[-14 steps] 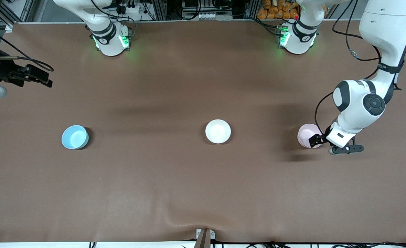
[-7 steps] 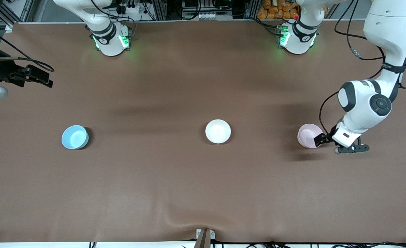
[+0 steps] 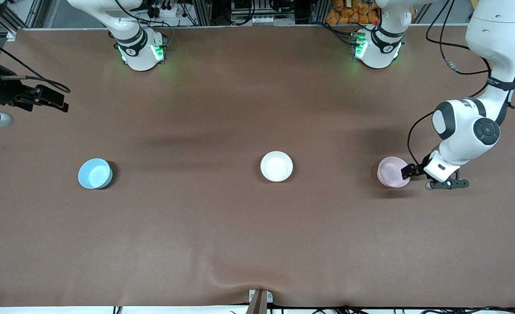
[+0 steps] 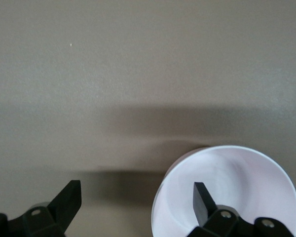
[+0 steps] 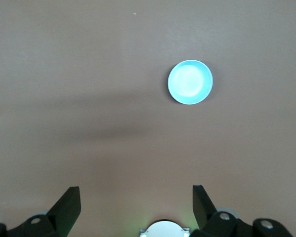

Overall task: Stack pink and blue bowls on white bowl
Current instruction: 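Close the left gripper on the pink bowl's rim, then carry the pink bowl toward the white bowl while the right gripper reaches the blue bowl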

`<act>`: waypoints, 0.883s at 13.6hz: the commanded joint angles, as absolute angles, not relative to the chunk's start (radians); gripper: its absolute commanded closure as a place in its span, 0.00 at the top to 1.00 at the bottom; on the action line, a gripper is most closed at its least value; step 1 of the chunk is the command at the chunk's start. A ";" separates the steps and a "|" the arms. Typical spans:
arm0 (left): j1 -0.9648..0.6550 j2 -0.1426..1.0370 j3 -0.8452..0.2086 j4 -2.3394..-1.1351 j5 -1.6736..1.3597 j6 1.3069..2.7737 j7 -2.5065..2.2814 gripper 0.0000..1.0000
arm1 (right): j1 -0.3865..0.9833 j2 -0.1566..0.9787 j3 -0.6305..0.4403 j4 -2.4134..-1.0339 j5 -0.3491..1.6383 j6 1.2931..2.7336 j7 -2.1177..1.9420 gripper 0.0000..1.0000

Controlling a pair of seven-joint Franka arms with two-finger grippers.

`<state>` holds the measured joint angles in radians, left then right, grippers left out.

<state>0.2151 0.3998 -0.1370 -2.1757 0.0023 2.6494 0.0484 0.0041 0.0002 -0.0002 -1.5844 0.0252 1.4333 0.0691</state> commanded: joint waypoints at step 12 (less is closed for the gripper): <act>0.308 0.367 -0.236 -2.238 -0.017 2.661 0.094 0.00 | -0.047 -0.003 -0.009 -1.750 -0.025 1.569 0.069 1.00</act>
<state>0.2998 0.3884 -0.2267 -2.2152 0.0023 2.6495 0.0619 -0.0131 0.0126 -0.0138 -1.6915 -0.0163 1.5245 0.0691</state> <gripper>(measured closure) 0.938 0.000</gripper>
